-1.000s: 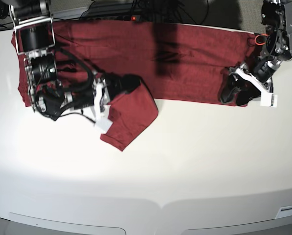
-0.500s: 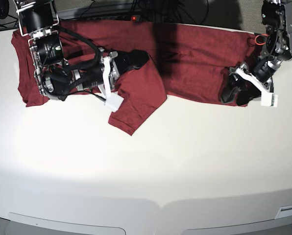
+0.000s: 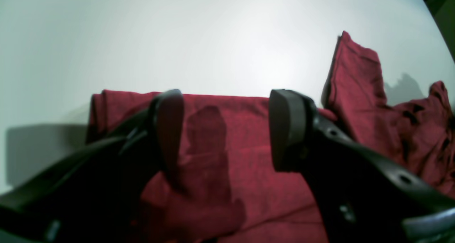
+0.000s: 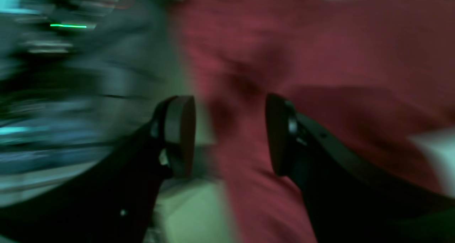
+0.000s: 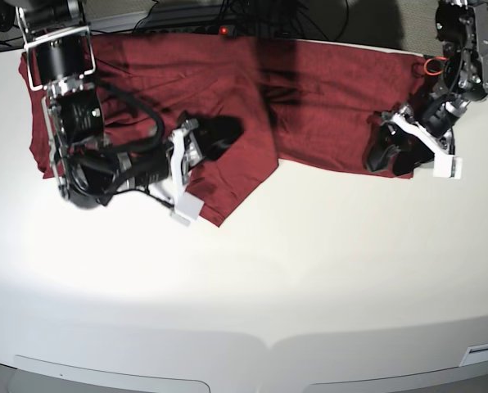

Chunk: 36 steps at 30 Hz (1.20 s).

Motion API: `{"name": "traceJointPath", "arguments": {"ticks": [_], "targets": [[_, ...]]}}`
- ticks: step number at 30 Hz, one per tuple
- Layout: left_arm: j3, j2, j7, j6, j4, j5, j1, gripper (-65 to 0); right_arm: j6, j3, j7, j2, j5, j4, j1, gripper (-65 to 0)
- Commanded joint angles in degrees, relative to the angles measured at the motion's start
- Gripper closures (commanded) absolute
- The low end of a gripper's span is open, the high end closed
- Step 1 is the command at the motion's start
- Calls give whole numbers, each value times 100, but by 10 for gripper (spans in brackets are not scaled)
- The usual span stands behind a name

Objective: Fold the T-shirt properly
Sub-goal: 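Release the sleeve with the right gripper and bring the left gripper over it, then grasp the sleeve cuff with the left gripper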

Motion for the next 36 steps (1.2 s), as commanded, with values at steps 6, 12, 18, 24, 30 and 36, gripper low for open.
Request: {"name": "traceJointPath", "arguments": {"ticks": [6,12,18,24,30,36], "targets": [[236,396,140,-78,1032,81,-50,-361,28,319,1364,166,-2461,85,535,-315],[1263,870,114,-78,1429,1167,-61,-352,28,1001,1709,501,-3471,-79,529,-315],[2149,1390,-240,494,1429,1834,-188,-352,28,2024,1851,907,-3497,-966,514,-315],[3029,1716,-442,1714,1421,3027,-546,-352,28,2859,1853,1196,-3501,-2188,352,-315],[3847,1792,-442,2623,1082,3775,-881,-352,28,3418,1845,1255,-3501,-2527,63,-315],[4544,1827,-570,3036,-94,3755,-1403,-352,28,3543,1832,1252,-3501,-2527,-9,-315]]}}
